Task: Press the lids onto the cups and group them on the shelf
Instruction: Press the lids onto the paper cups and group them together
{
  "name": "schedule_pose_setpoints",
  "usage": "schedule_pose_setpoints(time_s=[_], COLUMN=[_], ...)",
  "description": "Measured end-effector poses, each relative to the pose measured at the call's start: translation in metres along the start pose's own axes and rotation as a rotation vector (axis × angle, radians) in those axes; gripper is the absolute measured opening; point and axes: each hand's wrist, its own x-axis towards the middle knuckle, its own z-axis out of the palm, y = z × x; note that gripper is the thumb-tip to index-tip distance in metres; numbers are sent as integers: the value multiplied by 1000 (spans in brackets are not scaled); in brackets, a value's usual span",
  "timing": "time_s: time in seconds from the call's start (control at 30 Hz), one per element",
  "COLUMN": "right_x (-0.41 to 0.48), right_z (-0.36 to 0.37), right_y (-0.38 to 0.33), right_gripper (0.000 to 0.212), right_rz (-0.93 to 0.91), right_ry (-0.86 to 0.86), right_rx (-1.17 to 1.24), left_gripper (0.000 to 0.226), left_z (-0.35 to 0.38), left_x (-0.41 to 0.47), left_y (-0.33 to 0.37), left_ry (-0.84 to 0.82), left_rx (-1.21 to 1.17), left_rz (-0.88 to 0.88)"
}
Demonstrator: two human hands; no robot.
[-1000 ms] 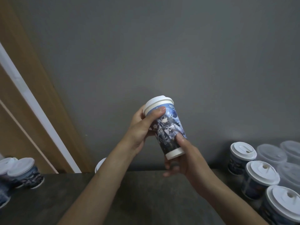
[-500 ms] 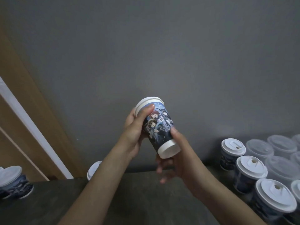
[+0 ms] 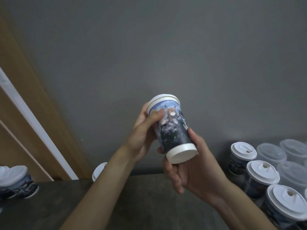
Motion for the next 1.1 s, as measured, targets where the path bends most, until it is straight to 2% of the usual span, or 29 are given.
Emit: schedule_pose_setpoints(time_s=[0.07, 0.13, 0.23, 0.27, 0.33, 0.4, 0.5, 0.57, 0.7, 0.93, 1.1], right_x=[-3, -4, -2, 0, 5, 5, 0, 0, 2, -2, -4], right_z=[3, 3, 4, 1, -4, -5, -2, -2, -4, 2, -9], right_y=[-4, -5, -4, -1, 4, 5, -4, -5, 0, -3, -3], right_gripper=[68, 69, 76, 78, 78, 71, 73, 76, 76, 65, 74], right_rz=[44, 68, 96, 76, 1, -11, 58, 58, 39, 74, 119], right_ry=[-40, -44, -13, 37, 155, 139, 3, -24, 42, -16, -196], right_rx=[134, 166, 56, -45, -214, -147, 153, 97, -98, 207, 459], left_gripper=[75, 76, 89, 88, 73, 62, 71, 78, 72, 48, 80], left_z=[4, 5, 8, 8, 2, 0, 5, 8, 0, 1, 0], left_x=[0, 1, 2, 3, 6, 6, 3, 1, 4, 2, -1], left_y=[-3, -5, -8, -9, -10, -5, -1, -1, -3, 0, 1], left_ry=[61, 114, 147, 160, 170, 143, 74, 93, 156, 168, 80], left_rx=[-59, -39, -21, -1, 107, 175, 45, -16, 79, 214, 30], left_rz=[-99, -163, -228, -205, -93, -34, -124, -160, -61, -114, -178])
